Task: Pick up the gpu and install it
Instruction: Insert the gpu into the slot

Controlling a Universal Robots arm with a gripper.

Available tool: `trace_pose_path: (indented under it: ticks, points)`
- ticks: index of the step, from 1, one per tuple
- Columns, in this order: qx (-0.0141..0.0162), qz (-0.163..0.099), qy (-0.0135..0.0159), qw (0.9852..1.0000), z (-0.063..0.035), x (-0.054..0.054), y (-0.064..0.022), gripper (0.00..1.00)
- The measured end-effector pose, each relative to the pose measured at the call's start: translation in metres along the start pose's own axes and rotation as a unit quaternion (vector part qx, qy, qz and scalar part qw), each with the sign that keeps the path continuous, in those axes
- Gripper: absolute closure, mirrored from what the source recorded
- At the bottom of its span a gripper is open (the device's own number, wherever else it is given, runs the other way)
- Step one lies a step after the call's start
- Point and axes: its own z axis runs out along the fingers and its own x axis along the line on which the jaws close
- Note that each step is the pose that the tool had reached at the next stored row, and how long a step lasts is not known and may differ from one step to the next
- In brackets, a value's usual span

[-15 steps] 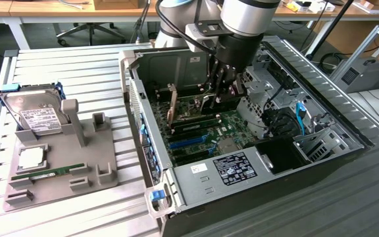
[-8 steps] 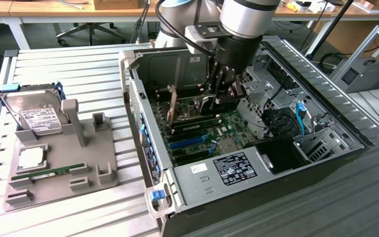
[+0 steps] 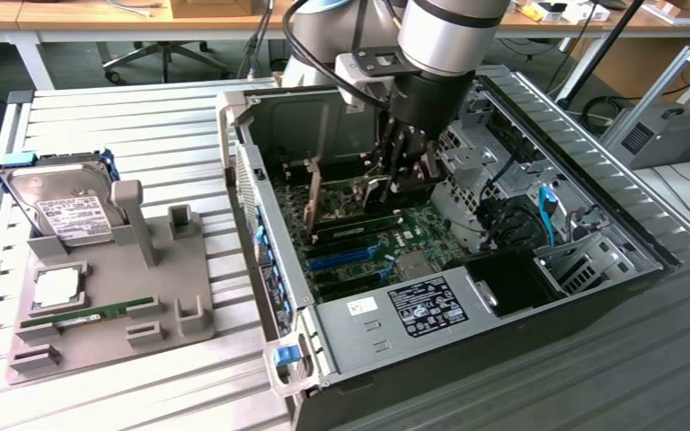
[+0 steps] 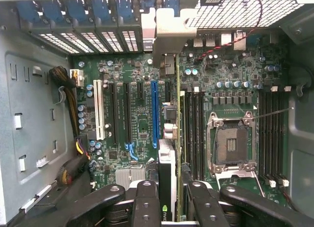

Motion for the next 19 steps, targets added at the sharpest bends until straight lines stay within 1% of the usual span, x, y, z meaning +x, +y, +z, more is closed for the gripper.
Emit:
trace_pose_path:
  ticks: [8, 16, 19]
  points:
    - [0.0016, -0.001, -0.0002, 1.0000, 0.0093, 0.000, 0.0019, 0.73]
    - [0.0020, -0.001, -0.0002, 1.0000, 0.0144, 0.000, 0.0032, 0.73]
    - [0.0019, -0.002, 0.0000, 1.0000, 0.0149, 0.001, 0.0033, 0.73]
